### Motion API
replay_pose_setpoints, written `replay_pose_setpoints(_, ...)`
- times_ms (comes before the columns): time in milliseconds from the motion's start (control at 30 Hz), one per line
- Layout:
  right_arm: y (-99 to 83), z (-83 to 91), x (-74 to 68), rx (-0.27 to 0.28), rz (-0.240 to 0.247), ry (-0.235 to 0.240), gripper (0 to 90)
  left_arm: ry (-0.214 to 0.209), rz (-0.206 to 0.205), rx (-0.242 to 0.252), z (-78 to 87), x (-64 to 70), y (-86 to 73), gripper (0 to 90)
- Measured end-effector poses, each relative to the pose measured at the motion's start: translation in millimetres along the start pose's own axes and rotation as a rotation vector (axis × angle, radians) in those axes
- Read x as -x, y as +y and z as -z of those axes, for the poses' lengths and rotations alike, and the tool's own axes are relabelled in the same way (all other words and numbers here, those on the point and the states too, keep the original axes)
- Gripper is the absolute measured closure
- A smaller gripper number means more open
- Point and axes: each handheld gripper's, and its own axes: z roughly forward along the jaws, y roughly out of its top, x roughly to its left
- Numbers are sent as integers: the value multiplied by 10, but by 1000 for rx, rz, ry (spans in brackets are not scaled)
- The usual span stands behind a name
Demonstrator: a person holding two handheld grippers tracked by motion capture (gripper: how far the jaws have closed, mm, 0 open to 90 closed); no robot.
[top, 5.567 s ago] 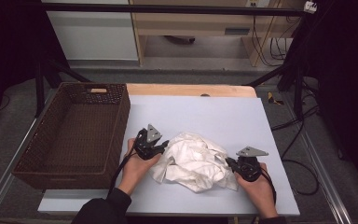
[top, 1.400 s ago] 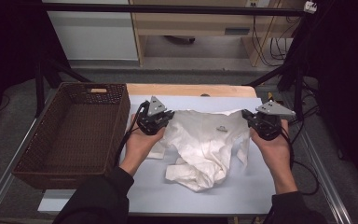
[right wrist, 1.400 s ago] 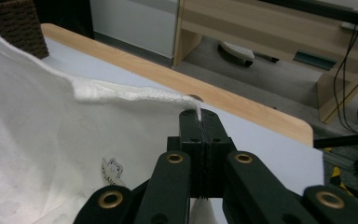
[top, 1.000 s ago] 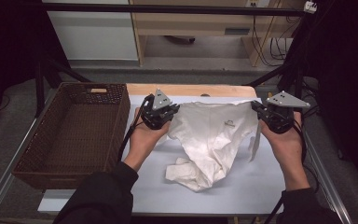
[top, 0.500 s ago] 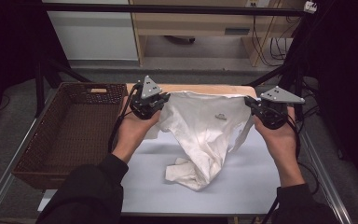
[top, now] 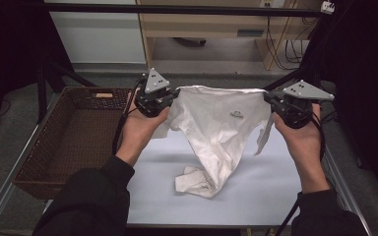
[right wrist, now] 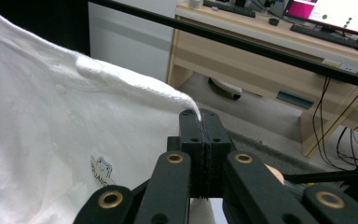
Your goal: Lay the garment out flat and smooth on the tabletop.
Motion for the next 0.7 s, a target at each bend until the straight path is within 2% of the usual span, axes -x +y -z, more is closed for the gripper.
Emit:
replay_pose_setpoints(233,58,94,68,8,7,-17,896,-5,-8,8,-15,54,81,886)
replay_pose_setpoints(400,114,165,139,17,14,-33,896,-9,-17,23,-37,88,201,886)
replay_pose_setpoints(700,391,431,369,65,22,-83,896,-33,-32,65,-81,196,465,886)
